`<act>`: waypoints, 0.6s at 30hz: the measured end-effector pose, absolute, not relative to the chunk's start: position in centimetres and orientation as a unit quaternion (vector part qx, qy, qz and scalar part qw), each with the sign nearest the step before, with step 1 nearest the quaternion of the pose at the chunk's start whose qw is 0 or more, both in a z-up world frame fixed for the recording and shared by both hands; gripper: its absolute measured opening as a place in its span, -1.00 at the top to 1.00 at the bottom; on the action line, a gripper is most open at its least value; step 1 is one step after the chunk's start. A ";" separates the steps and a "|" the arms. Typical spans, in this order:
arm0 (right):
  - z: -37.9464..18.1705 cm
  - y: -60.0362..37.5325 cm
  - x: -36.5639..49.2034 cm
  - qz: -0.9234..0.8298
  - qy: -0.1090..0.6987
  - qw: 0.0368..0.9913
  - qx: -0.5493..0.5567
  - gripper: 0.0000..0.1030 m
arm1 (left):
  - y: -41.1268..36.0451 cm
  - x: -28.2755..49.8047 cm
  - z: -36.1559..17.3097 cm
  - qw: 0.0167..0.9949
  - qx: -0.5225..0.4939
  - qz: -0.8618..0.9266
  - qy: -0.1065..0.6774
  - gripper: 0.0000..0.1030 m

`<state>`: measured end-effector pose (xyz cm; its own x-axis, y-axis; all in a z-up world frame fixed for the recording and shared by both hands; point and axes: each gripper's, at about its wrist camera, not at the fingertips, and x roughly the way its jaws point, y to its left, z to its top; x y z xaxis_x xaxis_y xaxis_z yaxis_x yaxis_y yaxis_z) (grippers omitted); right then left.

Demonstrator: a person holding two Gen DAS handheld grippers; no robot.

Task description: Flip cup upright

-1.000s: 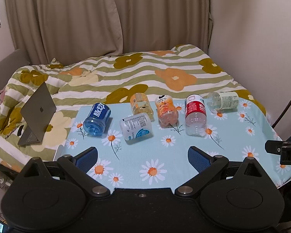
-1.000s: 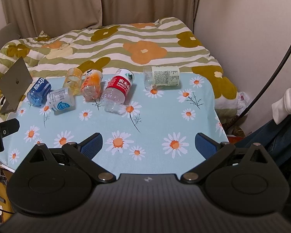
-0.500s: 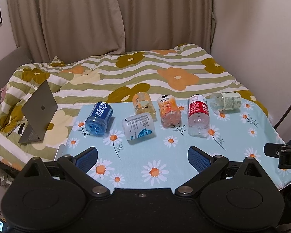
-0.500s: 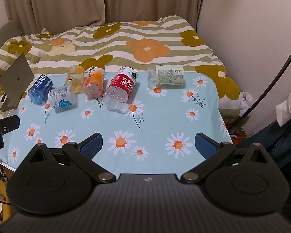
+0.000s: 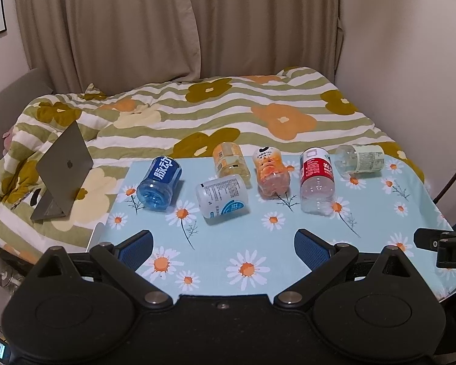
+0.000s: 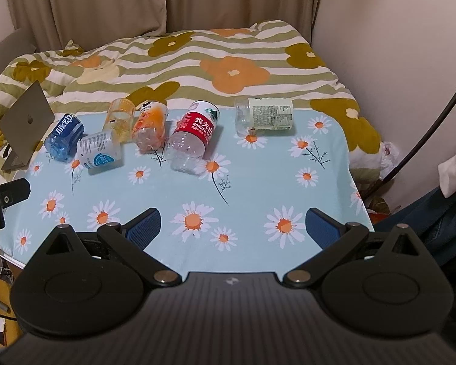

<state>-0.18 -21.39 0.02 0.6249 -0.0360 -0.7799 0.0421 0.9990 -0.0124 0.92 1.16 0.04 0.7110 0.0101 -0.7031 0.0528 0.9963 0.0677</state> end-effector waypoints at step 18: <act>-0.5 -21.1 0.4 -0.018 0.438 0.899 0.006 -1.00 | 1.3 1.0 0.1 0.924 0.041 -0.012 0.380 -0.96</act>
<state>0.37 -21.09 -0.48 0.6157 -0.0276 -0.7875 0.0373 0.9993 -0.0058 0.98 1.30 0.06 0.7105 0.0097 -0.7036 0.0527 0.9964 0.0669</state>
